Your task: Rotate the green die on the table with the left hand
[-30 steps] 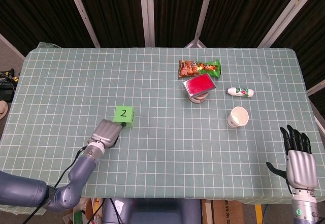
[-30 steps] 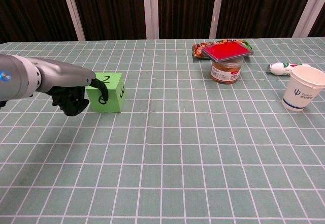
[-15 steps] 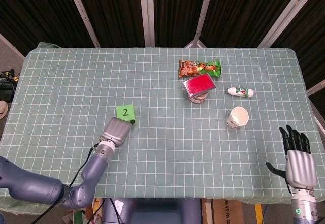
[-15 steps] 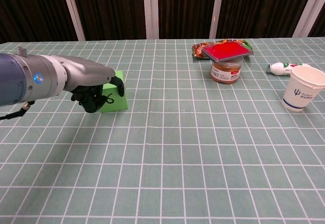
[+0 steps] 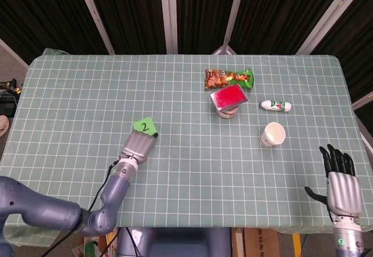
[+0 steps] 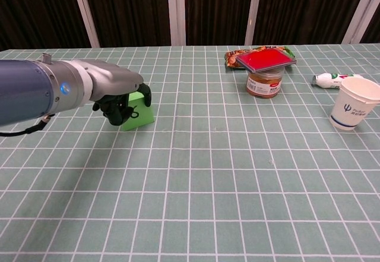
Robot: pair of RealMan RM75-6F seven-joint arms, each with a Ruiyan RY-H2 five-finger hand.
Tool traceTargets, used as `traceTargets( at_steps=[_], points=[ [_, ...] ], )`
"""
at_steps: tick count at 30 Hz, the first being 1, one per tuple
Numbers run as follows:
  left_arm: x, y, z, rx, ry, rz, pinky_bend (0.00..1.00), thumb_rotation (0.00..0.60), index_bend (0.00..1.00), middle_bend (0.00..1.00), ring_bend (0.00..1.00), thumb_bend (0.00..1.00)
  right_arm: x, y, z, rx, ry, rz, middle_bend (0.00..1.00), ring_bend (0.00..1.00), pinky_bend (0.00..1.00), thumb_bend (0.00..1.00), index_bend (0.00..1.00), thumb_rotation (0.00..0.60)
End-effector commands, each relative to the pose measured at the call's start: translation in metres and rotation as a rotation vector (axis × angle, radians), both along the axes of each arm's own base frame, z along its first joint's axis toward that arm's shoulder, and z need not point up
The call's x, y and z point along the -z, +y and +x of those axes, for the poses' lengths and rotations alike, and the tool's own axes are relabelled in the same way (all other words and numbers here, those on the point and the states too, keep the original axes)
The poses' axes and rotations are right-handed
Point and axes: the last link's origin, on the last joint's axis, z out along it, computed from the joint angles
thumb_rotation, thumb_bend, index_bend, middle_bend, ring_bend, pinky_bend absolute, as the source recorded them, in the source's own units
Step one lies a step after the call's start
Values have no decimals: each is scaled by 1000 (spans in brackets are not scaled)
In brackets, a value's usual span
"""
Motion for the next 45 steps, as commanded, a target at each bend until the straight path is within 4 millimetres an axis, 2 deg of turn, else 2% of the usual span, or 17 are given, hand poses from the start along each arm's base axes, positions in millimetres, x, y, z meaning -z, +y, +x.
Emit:
traceTargets(
  at_steps=[1,18,30,45],
  points=[
    [0,3,0,-1,4,11,587,600,220,790,583,824,1,0,0,1,2,3,0,33,0,45,65,600],
    [5,26,-2,-12,71,54,587,600,225,790,583,824,5,-2,-1,15,22,9,0,33,0,45,66,600],
    [7,36,6,10,124,97,587,600,227,790,583,824,8,-4,-2,22,35,15,0,33,0,45,66,600],
    [-3,46,-8,-33,166,149,587,600,228,789,583,823,11,-4,-2,28,35,26,0,34,0,45,66,600]
  ],
)
